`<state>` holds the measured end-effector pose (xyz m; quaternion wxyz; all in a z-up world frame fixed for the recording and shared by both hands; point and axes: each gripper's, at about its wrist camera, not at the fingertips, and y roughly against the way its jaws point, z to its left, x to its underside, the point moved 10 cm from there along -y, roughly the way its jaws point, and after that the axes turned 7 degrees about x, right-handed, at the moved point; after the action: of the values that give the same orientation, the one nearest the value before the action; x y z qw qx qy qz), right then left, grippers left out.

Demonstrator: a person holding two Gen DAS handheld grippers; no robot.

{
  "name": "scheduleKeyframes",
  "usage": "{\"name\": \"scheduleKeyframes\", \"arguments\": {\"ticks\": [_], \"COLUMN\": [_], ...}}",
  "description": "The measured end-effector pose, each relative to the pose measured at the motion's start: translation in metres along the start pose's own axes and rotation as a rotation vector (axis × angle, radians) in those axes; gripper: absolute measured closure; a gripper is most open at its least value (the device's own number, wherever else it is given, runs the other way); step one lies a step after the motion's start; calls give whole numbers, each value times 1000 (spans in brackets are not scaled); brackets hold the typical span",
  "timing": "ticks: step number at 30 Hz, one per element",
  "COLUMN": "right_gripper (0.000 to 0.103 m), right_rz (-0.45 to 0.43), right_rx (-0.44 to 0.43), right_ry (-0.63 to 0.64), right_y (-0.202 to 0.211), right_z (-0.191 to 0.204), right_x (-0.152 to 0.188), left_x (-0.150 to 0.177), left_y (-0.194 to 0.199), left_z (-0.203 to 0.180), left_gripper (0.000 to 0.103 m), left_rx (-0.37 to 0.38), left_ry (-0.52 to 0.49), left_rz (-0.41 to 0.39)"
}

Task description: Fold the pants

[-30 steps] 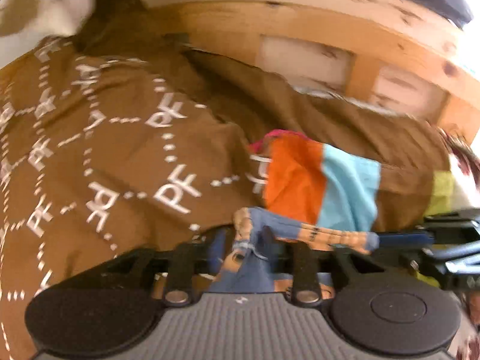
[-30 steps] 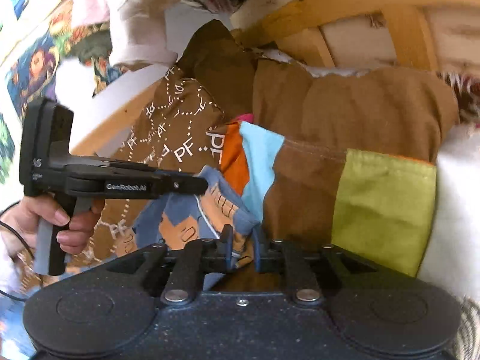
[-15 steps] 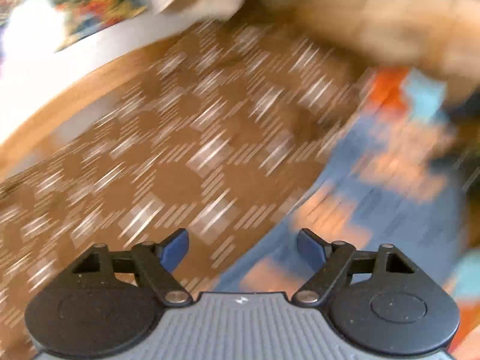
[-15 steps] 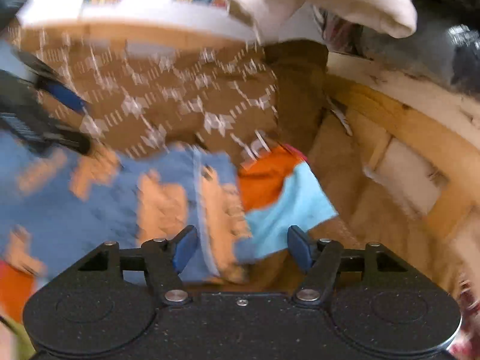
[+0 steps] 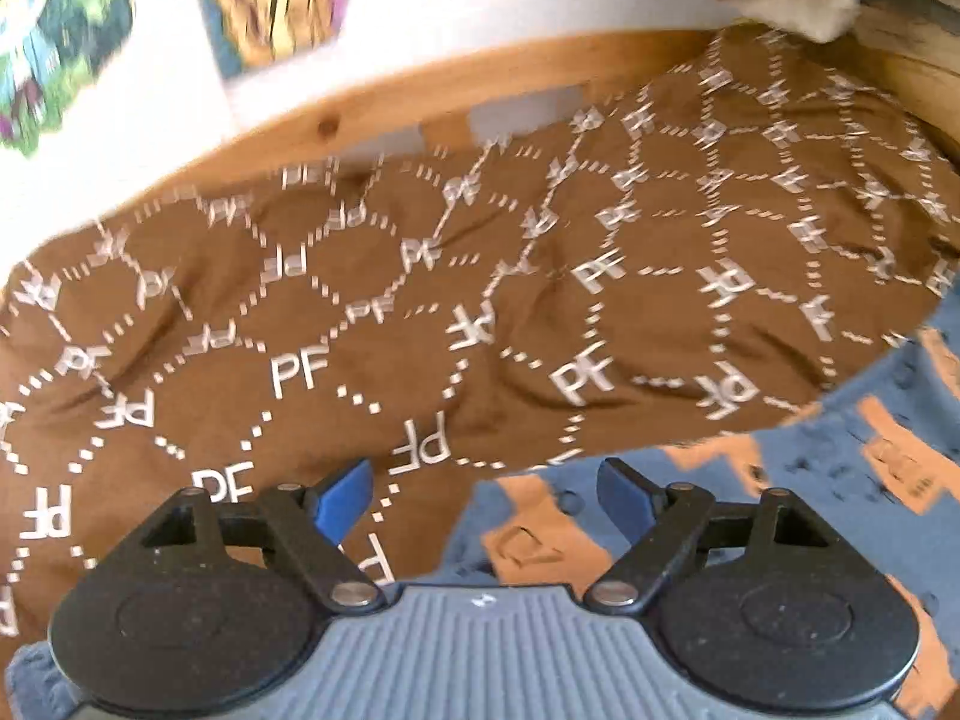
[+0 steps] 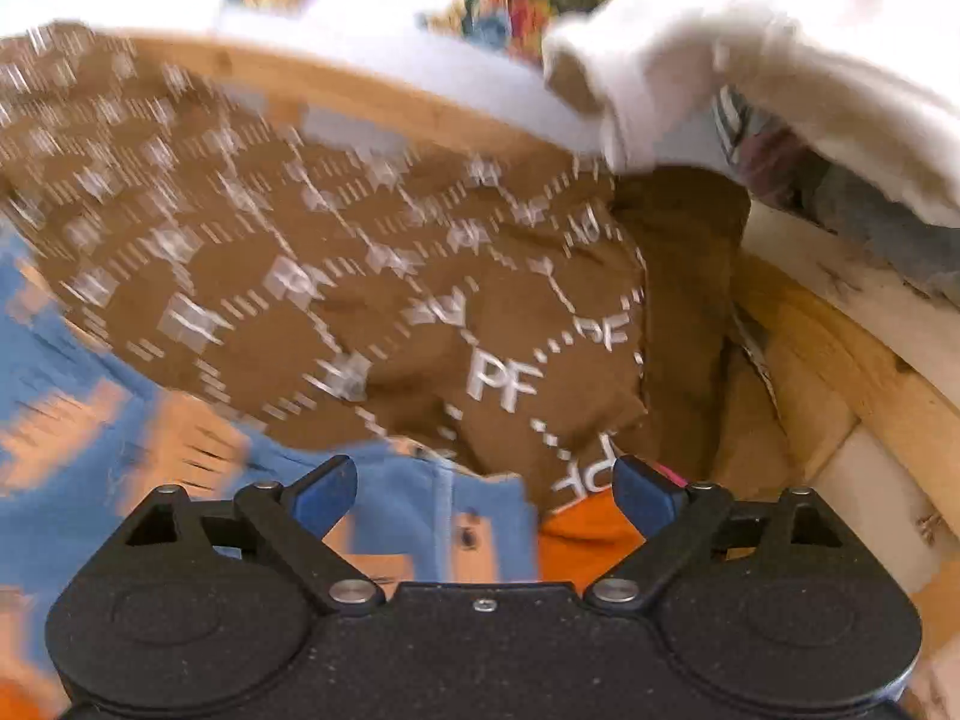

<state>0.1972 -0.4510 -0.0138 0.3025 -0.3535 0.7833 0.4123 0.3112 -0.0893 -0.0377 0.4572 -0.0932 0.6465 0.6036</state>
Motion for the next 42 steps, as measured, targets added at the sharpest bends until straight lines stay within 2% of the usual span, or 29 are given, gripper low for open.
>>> {"name": "scheduleKeyframes", "arguments": {"ticks": [2,4,6,7,8,9,11,13,14,16,17,18,20,22,24,25,26,28,30,31,34,36,37,39,40,42], "right_gripper": [7,8,9,9,9,9,9,13,15,16,16,17,17,16,16,16,14,10,9,9,10,10,11,14,16,19], "right_rz": [57,103,58,19,-19,-48,-72,-49,-32,20,64,79,60,50,24,17,12,11,18,23,69,138,151,147,146,145], "right_rx": [57,18,42,42,11,-54,-215,-296,-299,-234,-181,-171,-200,-171,-137,-144,-160,-213,-270,-273,-210,-167,-181,-218,-221,-218], "right_ry": [-23,-170,-209,-182,-149,-131,-126,-93,-67,-27,-30,-58,-104,-41,-25,-40,-68,-131,-142,-122,-60,-94,-139,-210,-208,-173], "right_y": [-23,-29,-14,-4,6,16,30,32,27,11,-2,-9,-15,-10,4,12,22,45,61,65,65,52,47,40,40,42], "right_z": [-14,-29,-33,-29,-20,-9,16,39,46,47,40,32,24,27,30,27,25,25,38,44,50,37,29,18,16,16], "right_x": [14,20,10,4,-3,-10,-19,-21,-18,-6,5,12,14,10,4,1,0,0,4,8,28,45,51,55,55,55], "left_x": [6,9,7,8,8,9,7,3,5,8,11,14,16,17,14,13,13,17,32,41,79,108,117,124,124,122], "left_y": [-20,-25,-23,-23,-24,-25,-24,-19,-15,-15,-18,-19,-27,-25,-14,-6,5,28,46,52,62,63,66,77,81,89], "left_z": [9,17,19,17,15,13,17,24,27,33,35,35,38,37,36,35,33,30,27,26,35,53,60,68,70,74], "left_gripper": [29,33,49,66,84,90,95,96,96,96,96,96,96,95,85,73,51,36,37,37,37,41,43,48,54,55], "left_rx": [43,106,163,190,216,228,201,125,94,48,41,42,43,50,62,57,55,31,-21,-46,-128,-202,-213,-189,-197,-199], "left_ry": [37,93,107,96,89,89,84,80,93,132,153,171,205,194,163,140,104,27,-46,-71,-95,-72,-59,-45,-54,-53], "left_rz": [101,137,143,149,153,157,146,120,113,108,108,117,128,128,99,79,55,-7,-14,-8,45,97,95,59,68,81]}}
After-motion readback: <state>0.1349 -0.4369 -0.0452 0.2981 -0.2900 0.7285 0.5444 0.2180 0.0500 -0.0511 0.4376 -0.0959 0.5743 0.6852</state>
